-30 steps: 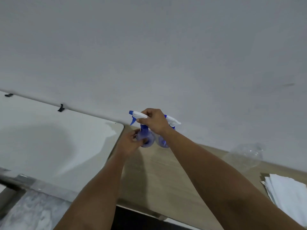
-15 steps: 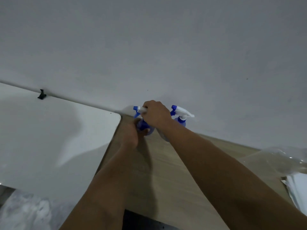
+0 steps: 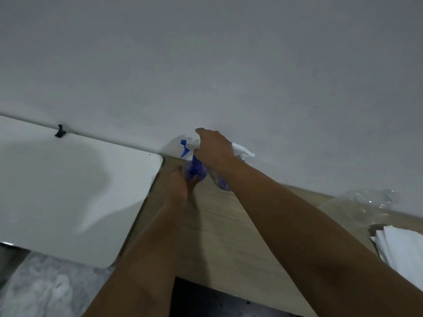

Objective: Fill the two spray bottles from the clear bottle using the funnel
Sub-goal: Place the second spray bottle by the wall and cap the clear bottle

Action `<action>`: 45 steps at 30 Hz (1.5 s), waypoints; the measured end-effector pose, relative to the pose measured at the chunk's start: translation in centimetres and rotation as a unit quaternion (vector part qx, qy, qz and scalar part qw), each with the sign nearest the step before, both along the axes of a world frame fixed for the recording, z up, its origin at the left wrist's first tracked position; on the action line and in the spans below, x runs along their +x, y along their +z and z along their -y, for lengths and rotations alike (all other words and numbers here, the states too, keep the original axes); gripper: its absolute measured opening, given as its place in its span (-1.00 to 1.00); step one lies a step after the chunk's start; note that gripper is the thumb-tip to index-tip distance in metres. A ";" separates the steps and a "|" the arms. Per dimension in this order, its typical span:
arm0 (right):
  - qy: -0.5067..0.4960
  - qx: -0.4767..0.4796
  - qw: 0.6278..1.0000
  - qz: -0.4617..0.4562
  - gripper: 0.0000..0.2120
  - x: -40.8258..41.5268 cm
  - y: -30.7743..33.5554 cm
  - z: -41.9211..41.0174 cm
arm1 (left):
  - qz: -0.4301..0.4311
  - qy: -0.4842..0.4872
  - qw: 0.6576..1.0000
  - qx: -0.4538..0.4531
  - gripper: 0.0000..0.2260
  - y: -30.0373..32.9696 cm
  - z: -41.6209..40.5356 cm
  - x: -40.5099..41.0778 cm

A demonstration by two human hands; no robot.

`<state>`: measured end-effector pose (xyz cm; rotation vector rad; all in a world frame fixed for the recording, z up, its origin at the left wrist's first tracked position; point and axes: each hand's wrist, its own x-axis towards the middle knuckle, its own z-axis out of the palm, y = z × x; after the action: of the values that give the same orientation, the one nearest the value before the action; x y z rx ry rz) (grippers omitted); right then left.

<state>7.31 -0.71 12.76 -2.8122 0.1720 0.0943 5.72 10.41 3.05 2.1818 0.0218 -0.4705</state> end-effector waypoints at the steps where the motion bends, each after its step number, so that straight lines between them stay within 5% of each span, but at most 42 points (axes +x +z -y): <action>1: -0.002 0.008 1.000 0.012 -0.46 -0.8 0.8 0.3 | 0.021 0.018 0.999 0.016 -0.68 0.7 -0.5 -1.1; 8: -0.092 0.124 0.982 0.109 -0.62 -10.4 3.3 2.9 | 0.072 0.020 0.989 0.129 -0.66 2.9 -1.3 -9.2; 13: -0.139 0.123 0.979 0.083 -0.70 -19.7 2.3 7.1 | 0.099 -0.060 0.975 0.189 -0.54 2.7 1.5 -15.4; 19: -0.244 0.127 0.960 0.044 -0.70 -30.5 -0.8 14.2 | 0.070 -0.106 0.989 0.076 -0.57 6.4 10.0 -21.6; 31: -0.347 0.059 0.925 -0.141 -0.55 -41.7 -9.9 25.7 | 0.113 -0.181 0.976 -0.041 0.00 4.7 23.3 -24.3; 37: -0.296 0.018 0.928 -0.227 -0.62 -42.6 -13.3 27.3 | 0.126 -0.181 0.972 -0.085 -0.07 2.9 26.2 -23.7; 45: -0.319 0.090 0.932 -0.149 -0.64 -42.9 -13.6 28.9 | 0.109 -0.176 0.970 -0.129 -0.16 2.2 27.6 -23.2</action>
<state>-35.61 -29.57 -0.89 -2.4060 1.0710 0.3598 -17.49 -17.15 5.24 1.9695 -0.5274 -0.4005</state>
